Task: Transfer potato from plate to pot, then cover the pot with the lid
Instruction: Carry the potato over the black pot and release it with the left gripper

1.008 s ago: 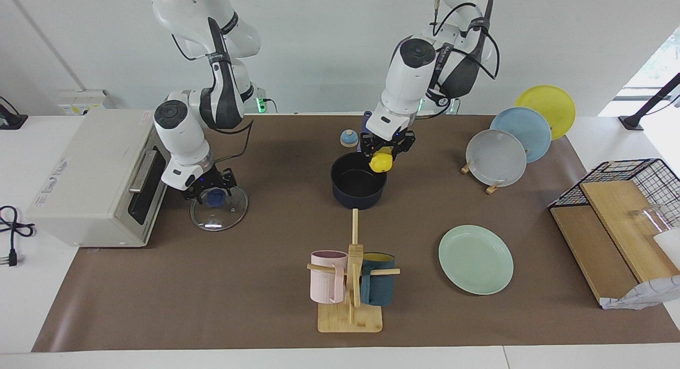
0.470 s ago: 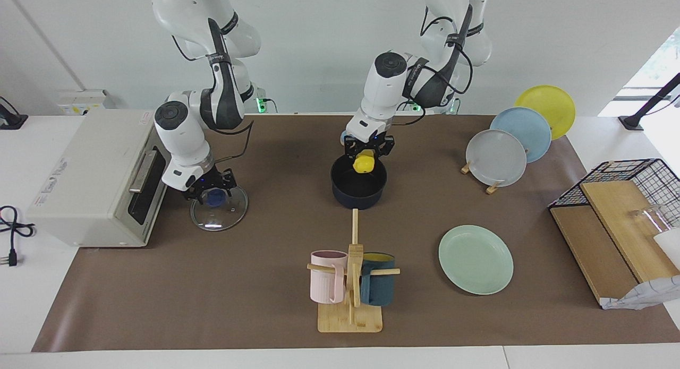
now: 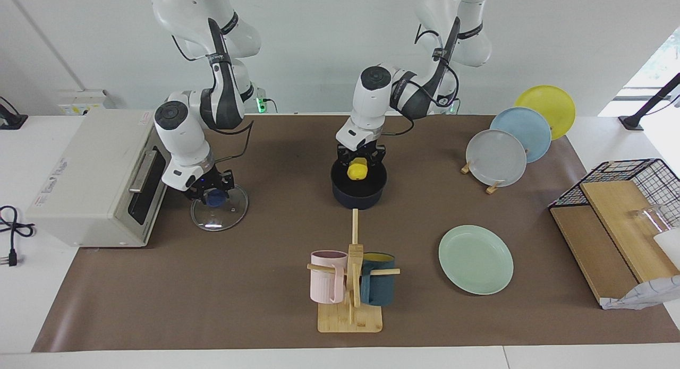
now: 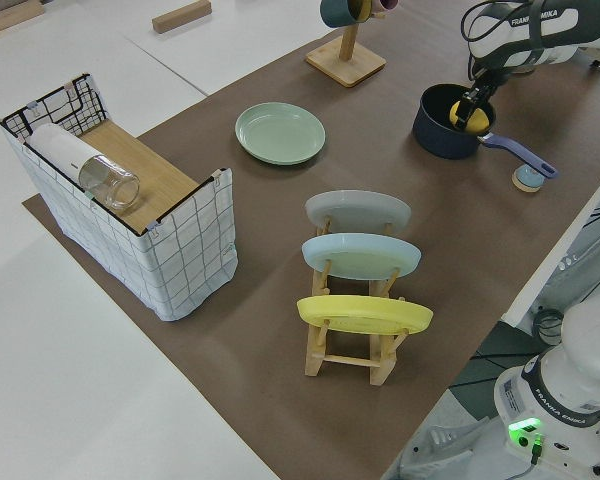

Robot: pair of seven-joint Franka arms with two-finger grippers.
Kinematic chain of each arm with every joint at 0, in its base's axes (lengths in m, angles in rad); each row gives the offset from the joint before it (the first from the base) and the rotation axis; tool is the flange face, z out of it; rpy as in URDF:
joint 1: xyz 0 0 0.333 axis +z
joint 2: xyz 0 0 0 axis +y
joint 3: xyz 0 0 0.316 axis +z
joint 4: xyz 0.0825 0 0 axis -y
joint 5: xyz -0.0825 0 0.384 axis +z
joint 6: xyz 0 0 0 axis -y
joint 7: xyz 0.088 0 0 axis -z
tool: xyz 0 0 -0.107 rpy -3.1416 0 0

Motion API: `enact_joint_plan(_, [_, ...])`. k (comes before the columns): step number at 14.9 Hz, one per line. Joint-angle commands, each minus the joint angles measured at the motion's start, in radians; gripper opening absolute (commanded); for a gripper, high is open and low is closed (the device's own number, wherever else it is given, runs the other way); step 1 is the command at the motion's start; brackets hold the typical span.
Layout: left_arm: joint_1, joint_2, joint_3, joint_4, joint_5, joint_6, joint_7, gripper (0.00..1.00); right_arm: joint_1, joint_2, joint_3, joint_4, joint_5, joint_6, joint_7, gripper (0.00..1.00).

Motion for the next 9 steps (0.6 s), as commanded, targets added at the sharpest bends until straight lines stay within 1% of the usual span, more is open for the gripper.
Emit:
enact_joint_plan(1, [-0.028, 0.018, 0.018, -0.031, 0.041, 0.065, -0.010, 0.00, 0.019, 0.012, 0.006, 0.064, -0.005, -0.076, 0.015, 0.33])
enact_joint_plan(3, [-0.028, 0.023, 0.018, -0.033, 0.064, 0.067, -0.007, 0.00, 0.037, 0.011, 0.006, 0.120, -0.005, -0.154, 0.018, 0.30])
enact_joint_plan(5, [-0.037, 0.023, 0.018, -0.048, 0.071, 0.067, -0.007, 0.00, 0.055, 0.011, 0.006, 0.186, -0.005, -0.241, 0.019, 0.30])
enact_joint_plan(6, [-0.044, 0.023, 0.018, -0.050, 0.071, 0.067, -0.007, 0.00, 0.057, 0.006, 0.006, 0.200, -0.007, -0.252, 0.019, 0.29])
enact_joint_plan(7, [-0.044, 0.023, 0.018, -0.050, 0.071, 0.067, -0.007, 0.00, 0.062, 0.000, 0.011, 0.203, -0.007, -0.260, 0.018, 0.25])
enact_joint_plan(9, [-0.045, 0.023, 0.018, -0.050, 0.071, 0.067, -0.006, 0.00, 0.095, -0.005, 0.017, 0.240, -0.007, -0.312, 0.021, 0.11])
